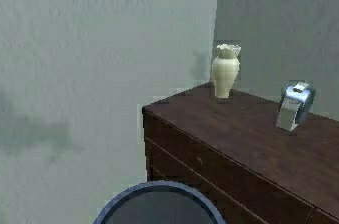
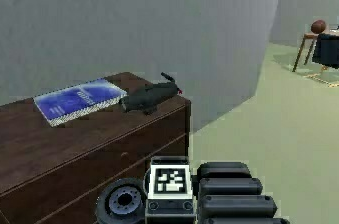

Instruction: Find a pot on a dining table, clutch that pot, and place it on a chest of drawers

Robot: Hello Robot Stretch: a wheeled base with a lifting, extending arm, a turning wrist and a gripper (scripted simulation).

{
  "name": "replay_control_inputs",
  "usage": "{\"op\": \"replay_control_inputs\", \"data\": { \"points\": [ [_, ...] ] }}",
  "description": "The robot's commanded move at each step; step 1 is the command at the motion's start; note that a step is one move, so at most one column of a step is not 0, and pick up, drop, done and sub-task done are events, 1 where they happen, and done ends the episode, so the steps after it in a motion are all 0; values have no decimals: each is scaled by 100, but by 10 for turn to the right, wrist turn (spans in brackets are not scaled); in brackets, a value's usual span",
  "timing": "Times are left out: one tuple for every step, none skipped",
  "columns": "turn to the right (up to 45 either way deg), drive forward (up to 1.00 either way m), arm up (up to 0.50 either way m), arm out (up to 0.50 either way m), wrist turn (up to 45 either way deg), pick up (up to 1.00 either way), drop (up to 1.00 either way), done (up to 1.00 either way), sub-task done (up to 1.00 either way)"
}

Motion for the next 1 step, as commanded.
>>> {"op": "replay_control_inputs", "data": {
  "points": [
    [450,0,0,0,0,0,0,0,0]
  ]
}}
